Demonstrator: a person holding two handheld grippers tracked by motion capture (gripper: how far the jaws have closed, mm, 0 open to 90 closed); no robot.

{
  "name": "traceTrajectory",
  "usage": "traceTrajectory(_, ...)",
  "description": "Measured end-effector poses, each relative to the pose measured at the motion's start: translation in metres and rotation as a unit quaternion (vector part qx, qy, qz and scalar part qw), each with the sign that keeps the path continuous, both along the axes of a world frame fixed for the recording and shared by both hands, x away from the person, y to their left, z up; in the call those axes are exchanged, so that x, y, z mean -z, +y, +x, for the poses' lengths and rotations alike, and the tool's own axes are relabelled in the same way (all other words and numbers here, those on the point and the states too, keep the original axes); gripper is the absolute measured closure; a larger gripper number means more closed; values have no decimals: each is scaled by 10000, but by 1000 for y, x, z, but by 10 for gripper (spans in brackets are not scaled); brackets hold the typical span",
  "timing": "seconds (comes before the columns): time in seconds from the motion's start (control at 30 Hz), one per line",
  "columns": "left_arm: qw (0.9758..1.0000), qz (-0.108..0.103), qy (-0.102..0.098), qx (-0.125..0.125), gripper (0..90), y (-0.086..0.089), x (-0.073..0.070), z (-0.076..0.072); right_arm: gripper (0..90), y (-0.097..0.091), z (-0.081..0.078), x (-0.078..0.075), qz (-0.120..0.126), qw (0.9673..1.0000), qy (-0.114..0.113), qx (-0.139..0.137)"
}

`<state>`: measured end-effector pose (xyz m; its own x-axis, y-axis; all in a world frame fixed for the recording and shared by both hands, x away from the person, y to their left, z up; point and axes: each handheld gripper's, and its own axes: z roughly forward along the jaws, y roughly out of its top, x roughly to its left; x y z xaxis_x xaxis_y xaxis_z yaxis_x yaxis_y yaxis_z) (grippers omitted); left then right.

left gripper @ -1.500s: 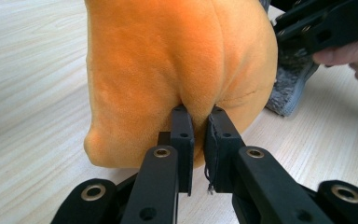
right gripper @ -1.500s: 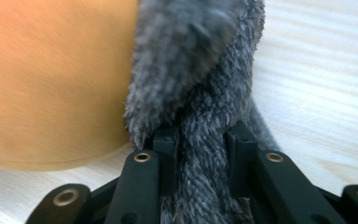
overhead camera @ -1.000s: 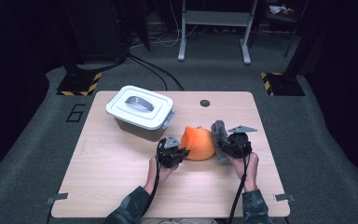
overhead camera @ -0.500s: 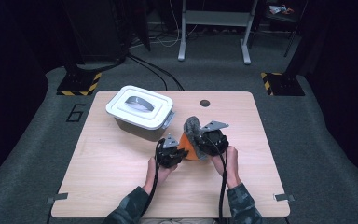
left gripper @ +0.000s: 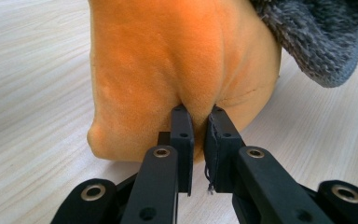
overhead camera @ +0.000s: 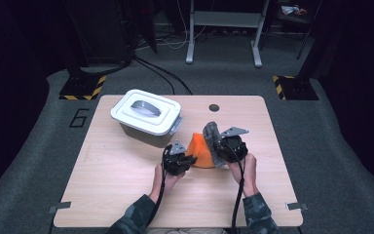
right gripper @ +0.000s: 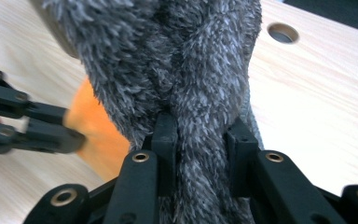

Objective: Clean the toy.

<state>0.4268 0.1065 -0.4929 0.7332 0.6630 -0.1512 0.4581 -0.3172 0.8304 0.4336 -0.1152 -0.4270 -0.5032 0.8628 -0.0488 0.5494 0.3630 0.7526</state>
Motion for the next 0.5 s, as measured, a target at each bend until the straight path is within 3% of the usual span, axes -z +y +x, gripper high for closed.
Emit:
traceTrajectory(0.17, 10000, -1, -18, -3, 825, 0, 0, 0, 702, -17, 1, 10, 52, 9997, 111, 225)
traceTrajectory(0.5, 10000, 2, -10, -3, 825, 0, 1, 0, 703, -35, 7, 32, 73, 9980, 328, 528)
